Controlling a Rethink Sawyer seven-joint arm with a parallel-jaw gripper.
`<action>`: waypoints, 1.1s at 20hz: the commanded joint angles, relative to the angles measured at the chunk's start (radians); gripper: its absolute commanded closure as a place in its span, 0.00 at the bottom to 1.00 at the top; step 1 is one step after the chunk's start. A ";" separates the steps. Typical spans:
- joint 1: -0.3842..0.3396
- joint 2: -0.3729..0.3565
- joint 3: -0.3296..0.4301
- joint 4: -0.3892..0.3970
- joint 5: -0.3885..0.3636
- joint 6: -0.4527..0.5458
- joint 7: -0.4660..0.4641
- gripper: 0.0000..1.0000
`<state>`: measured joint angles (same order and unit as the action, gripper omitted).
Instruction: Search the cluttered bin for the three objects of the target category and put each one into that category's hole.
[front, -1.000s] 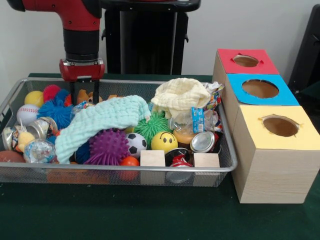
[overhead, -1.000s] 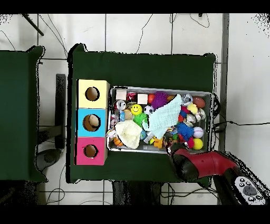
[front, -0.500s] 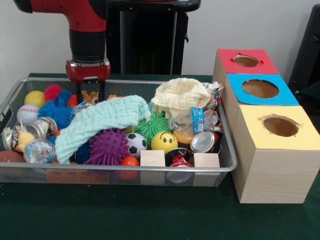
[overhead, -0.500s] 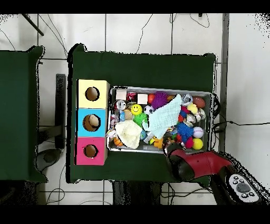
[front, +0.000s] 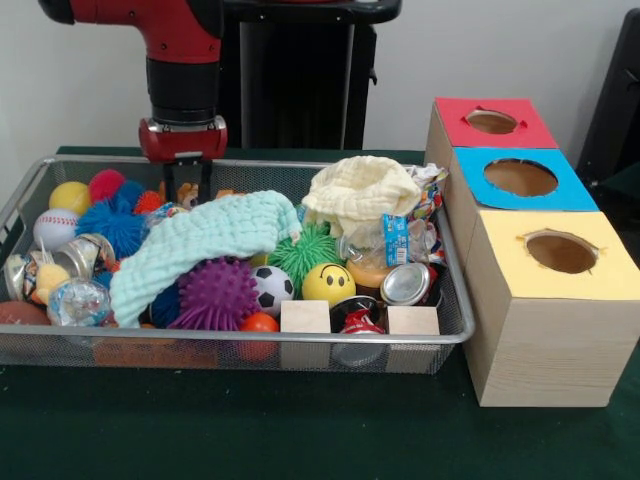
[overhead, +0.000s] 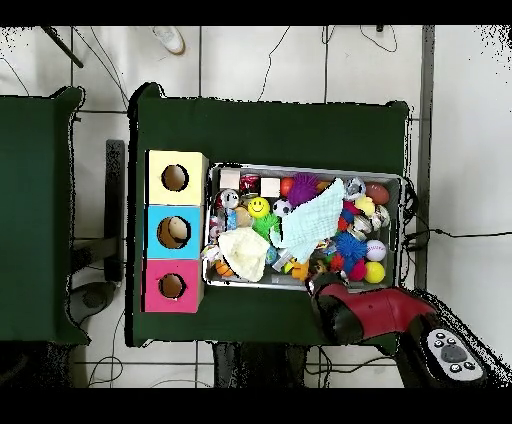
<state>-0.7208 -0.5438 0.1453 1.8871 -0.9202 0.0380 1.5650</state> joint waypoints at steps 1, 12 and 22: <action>0.011 0.066 -0.026 0.041 0.020 0.059 0.117 1.00; 0.039 0.053 -0.022 0.051 0.051 0.082 0.110 1.00; -0.040 -0.377 0.233 0.298 0.358 0.399 -0.060 1.00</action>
<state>-0.7422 -0.7416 0.2182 2.0576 -0.6891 0.2201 1.5649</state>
